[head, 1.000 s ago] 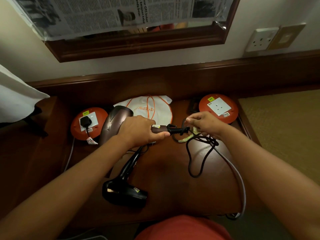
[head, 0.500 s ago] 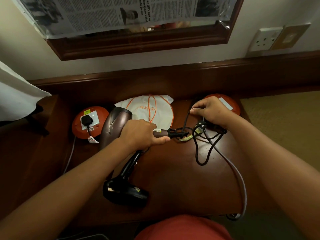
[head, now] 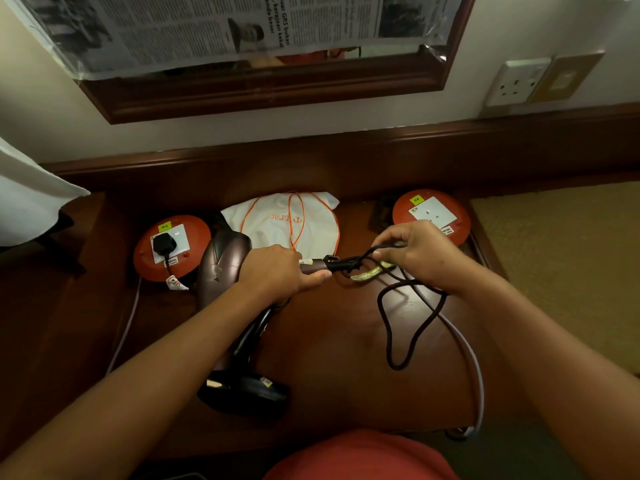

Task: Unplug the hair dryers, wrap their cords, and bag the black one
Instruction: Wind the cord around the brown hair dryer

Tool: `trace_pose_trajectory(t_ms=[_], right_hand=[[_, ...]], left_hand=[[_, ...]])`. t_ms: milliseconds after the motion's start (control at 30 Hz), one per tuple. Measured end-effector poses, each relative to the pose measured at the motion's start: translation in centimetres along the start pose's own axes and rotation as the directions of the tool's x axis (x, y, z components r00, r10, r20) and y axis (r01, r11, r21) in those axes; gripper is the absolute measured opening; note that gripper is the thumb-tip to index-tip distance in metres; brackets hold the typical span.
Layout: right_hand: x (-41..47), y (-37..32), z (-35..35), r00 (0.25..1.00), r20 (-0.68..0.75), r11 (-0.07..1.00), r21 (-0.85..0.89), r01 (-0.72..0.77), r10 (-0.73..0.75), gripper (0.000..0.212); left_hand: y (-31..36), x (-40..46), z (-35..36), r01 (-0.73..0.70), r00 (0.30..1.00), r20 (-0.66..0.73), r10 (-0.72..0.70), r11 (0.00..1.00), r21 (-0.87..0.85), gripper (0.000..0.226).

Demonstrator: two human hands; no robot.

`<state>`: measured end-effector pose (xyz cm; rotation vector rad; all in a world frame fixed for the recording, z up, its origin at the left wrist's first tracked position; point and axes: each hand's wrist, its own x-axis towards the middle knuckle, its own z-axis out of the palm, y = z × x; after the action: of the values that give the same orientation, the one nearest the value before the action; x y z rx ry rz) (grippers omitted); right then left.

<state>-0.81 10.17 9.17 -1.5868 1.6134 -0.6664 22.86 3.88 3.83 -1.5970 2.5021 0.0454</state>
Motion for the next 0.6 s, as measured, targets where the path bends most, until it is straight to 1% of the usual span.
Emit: trace_pose_trajectory(t_ms=[100, 200, 300, 367, 533, 600], right_hand=[[-1.2, 0.5, 1.1, 1.0, -0.017, 0.998, 0.061, -0.022, 0.023, 0.007], [-2.1, 0.9, 2.4, 0.996, -0.082, 0.991, 0.13, -0.023, 0.034, 0.014], [-2.6, 1.3, 3.5, 0.983, -0.171, 0.983, 0.18, -0.031, 0.063, 0.018], [-2.9, 1.4, 3.9, 0.977, -0.198, 0.977, 0.21, -0.04, 0.083, 0.02], [-3.7, 1.1, 4.8, 0.988, -0.148, 0.968, 0.253, 0.003, 0.036, 0.025], [-4.0, 1.4, 5.3, 0.99, -0.132, 0.96, 0.278, -0.011, 0.05, 0.027]], left_hand=[[0.2, 0.2, 0.0, 0.029, 1.0, 0.008, -0.029, 1.0, 0.0, 0.069], [0.7, 0.2, 0.0, 0.048, 0.999, 0.017, -0.048, 0.999, -0.012, 0.067], [1.1, 0.2, 0.4, 0.03, 0.999, 0.025, -0.03, 0.999, -0.019, 0.067], [1.2, 0.2, 0.5, 0.012, 1.0, 0.018, -0.012, 1.0, -0.014, 0.067], [1.4, 0.4, 0.2, -0.001, 1.0, 0.011, 0.001, 1.0, -0.004, 0.065], [1.5, 0.6, 0.3, 0.008, 1.0, 0.005, -0.008, 1.0, -0.026, 0.066]])
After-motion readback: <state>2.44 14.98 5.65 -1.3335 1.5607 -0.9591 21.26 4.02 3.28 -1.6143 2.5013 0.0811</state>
